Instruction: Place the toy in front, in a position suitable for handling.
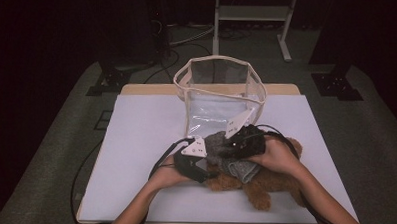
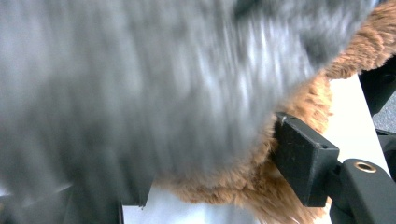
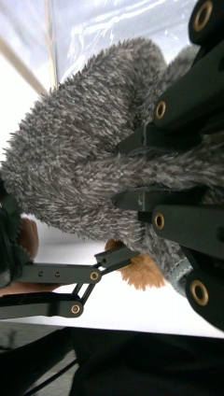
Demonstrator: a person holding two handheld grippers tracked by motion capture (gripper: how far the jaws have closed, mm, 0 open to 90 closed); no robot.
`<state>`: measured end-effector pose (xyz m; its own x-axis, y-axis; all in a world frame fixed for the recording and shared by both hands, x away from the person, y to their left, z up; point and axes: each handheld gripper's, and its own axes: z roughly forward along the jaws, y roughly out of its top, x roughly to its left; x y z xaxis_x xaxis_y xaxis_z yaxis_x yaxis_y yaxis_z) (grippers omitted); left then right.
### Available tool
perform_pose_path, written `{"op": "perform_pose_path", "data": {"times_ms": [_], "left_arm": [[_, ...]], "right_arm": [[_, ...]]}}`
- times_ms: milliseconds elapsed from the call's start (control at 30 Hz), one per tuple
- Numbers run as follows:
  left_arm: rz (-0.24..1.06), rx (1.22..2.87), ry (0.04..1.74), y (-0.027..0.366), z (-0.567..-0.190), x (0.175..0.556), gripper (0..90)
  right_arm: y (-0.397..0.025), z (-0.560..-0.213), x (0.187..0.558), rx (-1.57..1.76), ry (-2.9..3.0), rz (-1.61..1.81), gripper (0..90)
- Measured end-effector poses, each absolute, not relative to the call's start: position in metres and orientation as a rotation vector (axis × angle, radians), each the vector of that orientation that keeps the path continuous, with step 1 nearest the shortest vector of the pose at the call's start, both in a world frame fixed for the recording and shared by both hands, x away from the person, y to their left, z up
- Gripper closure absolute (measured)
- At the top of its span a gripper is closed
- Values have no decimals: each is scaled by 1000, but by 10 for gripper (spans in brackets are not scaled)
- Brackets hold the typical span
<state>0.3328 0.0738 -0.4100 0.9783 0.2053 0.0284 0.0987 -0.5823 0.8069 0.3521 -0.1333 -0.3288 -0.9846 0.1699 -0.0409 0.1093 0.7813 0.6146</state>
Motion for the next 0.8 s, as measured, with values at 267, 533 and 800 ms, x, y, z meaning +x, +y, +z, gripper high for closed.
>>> {"op": "perform_pose_path", "data": {"times_ms": [267, 533, 800], "left_arm": [[164, 2218, 190, 73, -404, 330, 330], [170, 2226, 128, 58, -396, 324, 265], [170, 2248, 118, 61, -396, 322, 289]], "right_arm": [[-181, -321, 361, 383, 2805, 1026, 763], [-191, -338, 348, 382, 2864, 1088, 764], [-240, -329, 354, 535, 2772, 1046, 763]]}}
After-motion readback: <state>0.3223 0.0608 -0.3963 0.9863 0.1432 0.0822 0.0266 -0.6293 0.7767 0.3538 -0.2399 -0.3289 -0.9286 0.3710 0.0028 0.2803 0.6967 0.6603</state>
